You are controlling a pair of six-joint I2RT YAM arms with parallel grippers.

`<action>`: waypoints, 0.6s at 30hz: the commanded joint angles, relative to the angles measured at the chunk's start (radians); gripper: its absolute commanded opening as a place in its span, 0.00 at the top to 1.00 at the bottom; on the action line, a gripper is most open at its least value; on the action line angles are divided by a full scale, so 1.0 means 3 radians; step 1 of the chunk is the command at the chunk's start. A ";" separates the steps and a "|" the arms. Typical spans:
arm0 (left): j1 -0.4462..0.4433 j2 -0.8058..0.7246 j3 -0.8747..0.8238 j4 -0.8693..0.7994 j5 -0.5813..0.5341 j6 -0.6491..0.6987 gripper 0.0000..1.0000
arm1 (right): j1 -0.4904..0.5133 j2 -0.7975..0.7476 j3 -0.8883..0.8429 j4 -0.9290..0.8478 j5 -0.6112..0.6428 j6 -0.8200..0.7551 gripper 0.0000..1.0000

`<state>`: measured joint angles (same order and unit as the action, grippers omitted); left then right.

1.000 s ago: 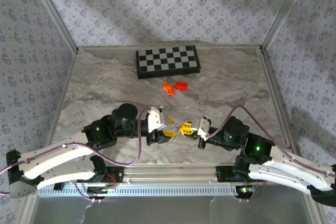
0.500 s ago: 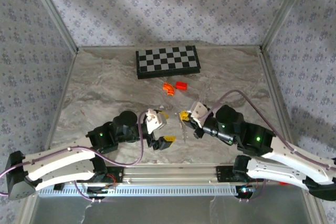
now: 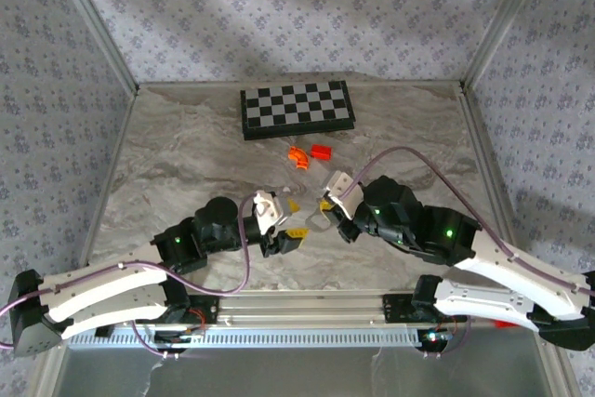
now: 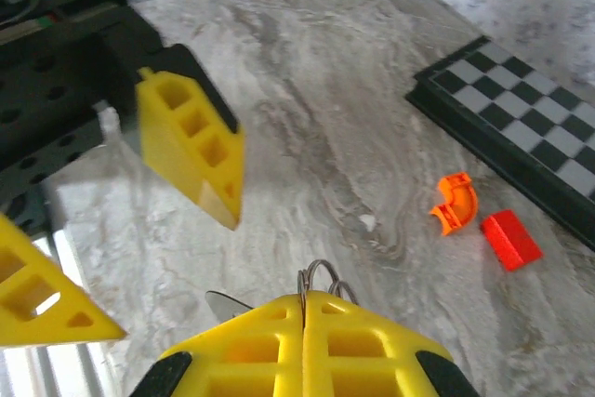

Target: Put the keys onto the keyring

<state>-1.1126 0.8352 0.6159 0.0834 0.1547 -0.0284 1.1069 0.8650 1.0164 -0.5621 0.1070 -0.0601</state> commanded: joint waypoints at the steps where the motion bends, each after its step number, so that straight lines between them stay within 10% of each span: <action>1: 0.0032 -0.0087 0.0111 0.0116 0.0440 0.0002 0.47 | 0.0010 -0.0066 0.0125 -0.0073 -0.0484 -0.0078 1.00; 10: 0.0030 0.0028 0.0206 0.0139 0.0515 0.0021 0.50 | -0.0018 -0.0073 0.0044 0.0038 -0.0627 0.0037 1.00; 18: 0.0049 0.0110 0.0284 0.0237 0.0388 0.0094 0.77 | 0.0023 -0.0001 0.0068 -0.0112 -0.0788 -0.0045 1.00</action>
<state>-1.1057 0.8650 0.6521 0.1024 0.2695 -0.0124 1.1069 0.8646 1.0180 -0.5797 -0.0948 -0.0605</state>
